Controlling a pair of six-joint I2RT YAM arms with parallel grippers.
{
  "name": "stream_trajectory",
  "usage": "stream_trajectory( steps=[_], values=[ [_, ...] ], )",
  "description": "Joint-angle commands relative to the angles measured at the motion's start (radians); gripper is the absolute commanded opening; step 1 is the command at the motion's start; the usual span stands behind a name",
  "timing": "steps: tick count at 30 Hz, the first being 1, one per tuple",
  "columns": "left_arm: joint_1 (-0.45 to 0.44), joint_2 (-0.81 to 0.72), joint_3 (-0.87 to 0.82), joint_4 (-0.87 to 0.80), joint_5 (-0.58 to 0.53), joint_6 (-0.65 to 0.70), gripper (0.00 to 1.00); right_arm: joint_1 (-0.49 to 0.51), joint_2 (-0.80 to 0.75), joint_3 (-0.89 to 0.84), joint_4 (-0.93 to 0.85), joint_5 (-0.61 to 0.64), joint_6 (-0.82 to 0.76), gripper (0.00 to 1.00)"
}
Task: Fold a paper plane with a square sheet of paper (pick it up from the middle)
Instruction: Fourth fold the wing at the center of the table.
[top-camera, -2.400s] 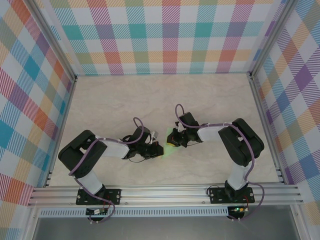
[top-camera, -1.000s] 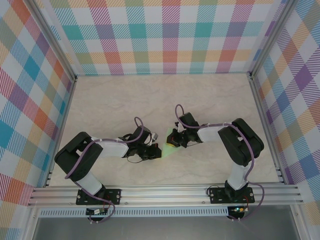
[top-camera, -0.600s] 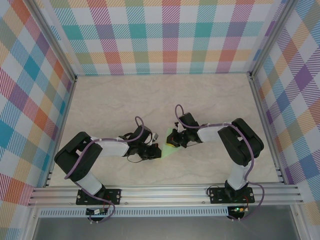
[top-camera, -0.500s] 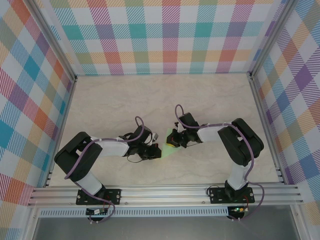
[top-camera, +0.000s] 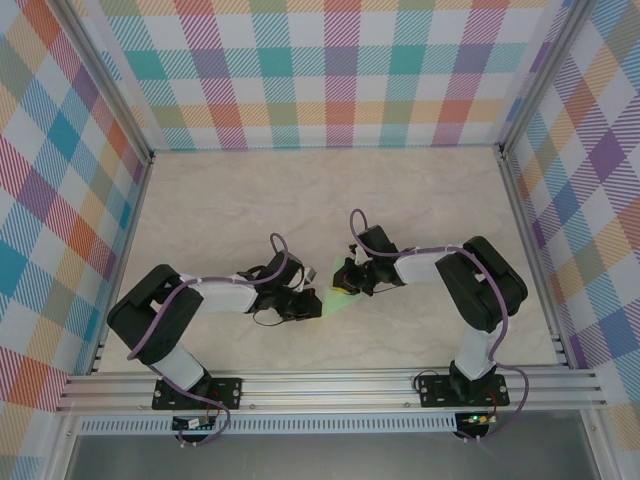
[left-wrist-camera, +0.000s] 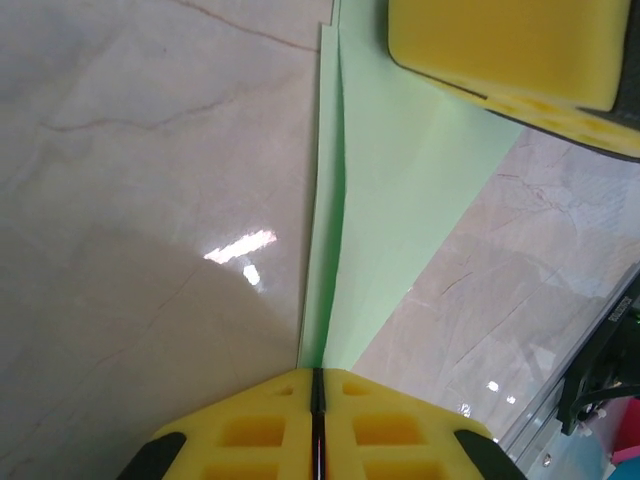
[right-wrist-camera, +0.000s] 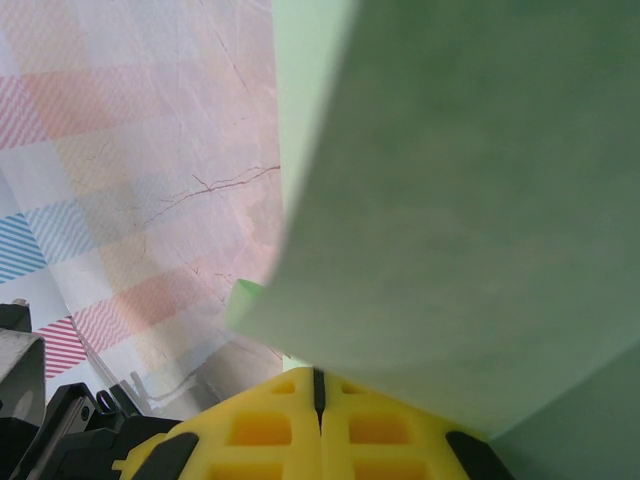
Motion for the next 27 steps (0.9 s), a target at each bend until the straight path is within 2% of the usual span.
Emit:
stream_trajectory(
  steps=[1, 9, 17, 27],
  values=[
    [-0.015, -0.019, -0.016, -0.159, 0.004, 0.030, 0.10, -0.007, 0.054, -0.027, -0.095, 0.092, -0.017, 0.04],
    [-0.014, -0.007, -0.008, -0.176, -0.032, 0.023, 0.07, -0.007, 0.053, -0.026, -0.097, 0.091, -0.017, 0.04],
    [-0.017, 0.030, 0.030, -0.343, -0.136, 0.022, 0.03, -0.007, 0.060, -0.030, -0.100, 0.095, -0.014, 0.04],
    [-0.019, -0.122, 0.030, -0.443, -0.187, 0.006, 0.05, -0.007, 0.070, -0.030, -0.105, 0.104, -0.014, 0.04]
  ],
)
